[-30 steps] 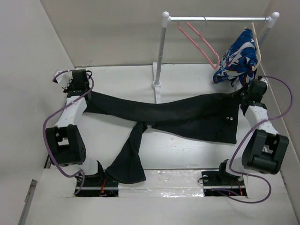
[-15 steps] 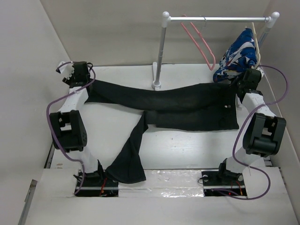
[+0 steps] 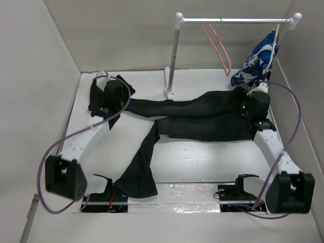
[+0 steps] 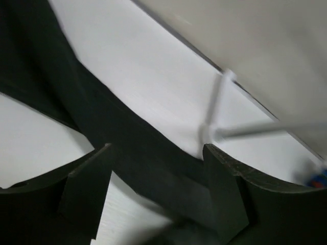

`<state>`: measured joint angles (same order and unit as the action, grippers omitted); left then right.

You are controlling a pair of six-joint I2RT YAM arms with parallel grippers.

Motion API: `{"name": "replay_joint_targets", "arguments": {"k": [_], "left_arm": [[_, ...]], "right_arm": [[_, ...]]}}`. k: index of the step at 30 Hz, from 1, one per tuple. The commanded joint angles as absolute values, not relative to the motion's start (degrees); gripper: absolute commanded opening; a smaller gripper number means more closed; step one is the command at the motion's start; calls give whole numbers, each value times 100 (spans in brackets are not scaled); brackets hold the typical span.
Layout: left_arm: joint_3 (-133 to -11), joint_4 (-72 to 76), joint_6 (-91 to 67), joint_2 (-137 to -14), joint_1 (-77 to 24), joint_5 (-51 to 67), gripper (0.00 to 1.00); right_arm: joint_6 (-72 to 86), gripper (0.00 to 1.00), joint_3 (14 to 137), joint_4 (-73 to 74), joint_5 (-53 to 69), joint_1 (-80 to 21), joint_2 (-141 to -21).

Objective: Place the trousers on the hanger
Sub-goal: Flatten out the trousers at the center of the board.

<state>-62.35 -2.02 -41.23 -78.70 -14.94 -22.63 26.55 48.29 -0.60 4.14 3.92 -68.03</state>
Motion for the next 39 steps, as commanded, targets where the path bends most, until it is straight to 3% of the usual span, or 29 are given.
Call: {"name": "replay_joint_targets", "arguments": {"k": [1,3,4,5,6,8,9,12,13,14,20,27,28,30,31,32,33,37,39], "left_arm": [[-5311,174,-4464,-6831,-1731,-1680,66],[-4819,342,-4474,-6242,-1731,-1277,56],[-4729,317,-4421,-6101,-1731,-1170,49],[-4685,256,-4369,-5856,-1731,-1030,35],[-4615,81,-4212,-5732,-1731,-741,28],[-4483,18,-4105,-5355,-1731,-537,11],[-4335,-43,-4078,-5213,-1731,-440,9],[-4245,-289,-3885,-4782,-1731,-396,8],[-4271,-360,-3737,-4729,-1731,-369,9],[-4298,-447,-3666,-4659,-1731,-326,11],[-4315,-633,-3455,-4307,-1731,-26,17],[-4535,-940,-3191,-4017,-1731,-158,20],[-4587,-975,-3147,-3999,-1731,-158,21],[-4605,-976,-3138,-3868,-1731,-158,21],[-4588,-949,-3138,-3824,-1731,-150,21],[-4588,-941,-3138,-3728,-1731,-158,22],[-4597,-958,-3129,-3683,-1731,-228,22],[-4720,-1116,-3041,-3577,-1731,-343,23],[-4659,-1151,-3067,-3498,-1731,-482,30]], "right_arm": [[2408,87,3741,-675,606,-437,-5762],[2382,57,3359,-650,798,-1025,-5372],[2399,28,3027,-711,852,-1785,-5066],[2530,10,2884,-764,861,-2237,-4967],[2583,0,2761,-799,740,-2720,-4879],[2698,0,2541,-896,424,-4310,-4877],[2846,0,2523,-905,56,-4811,-4965],[3216,39,2610,-975,-647,-6518,-5535],[3304,60,2671,-967,-790,-6852,-5729],[3374,66,2733,-949,-869,-7108,-5922],[3990,71,3154,-1853,-836,-8085,-7793],[3982,67,4341,-2118,-721,-8455,-9193],[3964,62,4429,-2075,-764,-8455,-9263],[3842,46,4710,-2057,-861,-8455,-9456],[3797,23,4807,-2004,-896,-8403,-9518],[3753,7,4912,-1969,-923,-8307,-9588],[3683,0,5139,-1943,-932,-8236,-9737],[3402,0,5782,-1960,-783,-7744,-10238],[3227,0,6150,-1907,-598,-7350,-10493]]}}
